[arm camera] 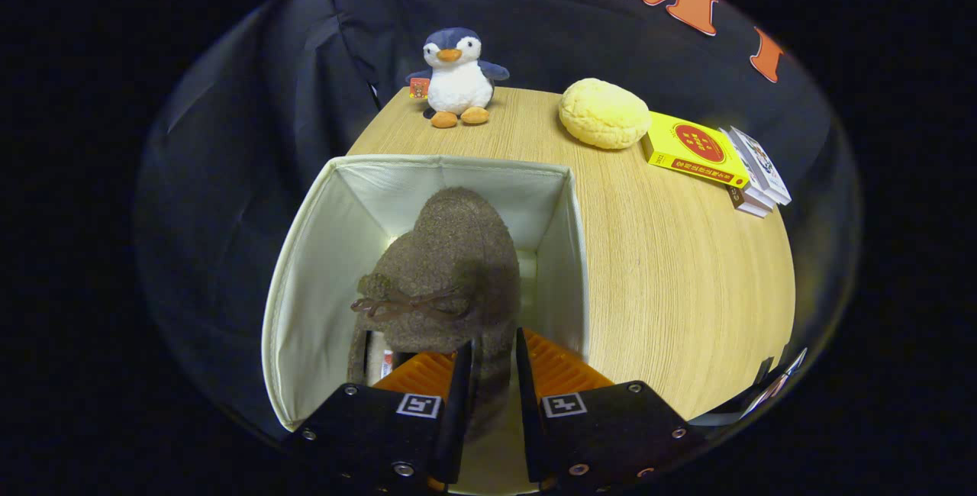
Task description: Open the storage box then place both shoes into the box .Put the left shoe in first, then the right shoe, with the right side of both shoes facing outward in a uniform manner.
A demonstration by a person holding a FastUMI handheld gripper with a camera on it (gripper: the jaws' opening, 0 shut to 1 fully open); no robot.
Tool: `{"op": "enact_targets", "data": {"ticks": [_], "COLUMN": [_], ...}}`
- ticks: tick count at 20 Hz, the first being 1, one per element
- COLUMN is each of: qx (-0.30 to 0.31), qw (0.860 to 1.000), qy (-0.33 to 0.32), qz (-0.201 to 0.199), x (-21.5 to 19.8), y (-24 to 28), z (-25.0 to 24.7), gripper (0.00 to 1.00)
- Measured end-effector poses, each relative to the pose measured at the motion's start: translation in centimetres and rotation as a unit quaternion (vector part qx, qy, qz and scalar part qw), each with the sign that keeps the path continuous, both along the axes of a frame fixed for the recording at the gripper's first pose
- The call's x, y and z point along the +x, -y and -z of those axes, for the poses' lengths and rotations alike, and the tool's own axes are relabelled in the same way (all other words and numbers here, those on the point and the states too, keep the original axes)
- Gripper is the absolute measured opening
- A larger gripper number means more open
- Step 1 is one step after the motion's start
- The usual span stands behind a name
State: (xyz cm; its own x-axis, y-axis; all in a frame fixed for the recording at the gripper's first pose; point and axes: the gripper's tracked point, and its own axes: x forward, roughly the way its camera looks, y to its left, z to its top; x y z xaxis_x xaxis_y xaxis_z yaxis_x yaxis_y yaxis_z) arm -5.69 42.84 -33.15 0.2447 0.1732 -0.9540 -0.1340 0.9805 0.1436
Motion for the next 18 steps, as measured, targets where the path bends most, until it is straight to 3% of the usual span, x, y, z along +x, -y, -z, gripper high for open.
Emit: {"op": "enact_targets", "data": {"ticks": [3, 8, 12, 18], "qx": [0.03, 0.076, 0.088, 0.087], "qw": [1.0, 0.992, 0.981, 0.957], "qy": [0.007, 0.102, 0.172, 0.27], "qz": [-0.005, -0.007, 0.02, 0.069], "x": [-0.5, 2.2, 4.3, 6.6], "y": [0.4, 3.3, 8.8, 19.2], "z": [-2.0, -8.7, -13.0, -18.2], "gripper": [0.39, 0.51, 0.59, 0.63]}}
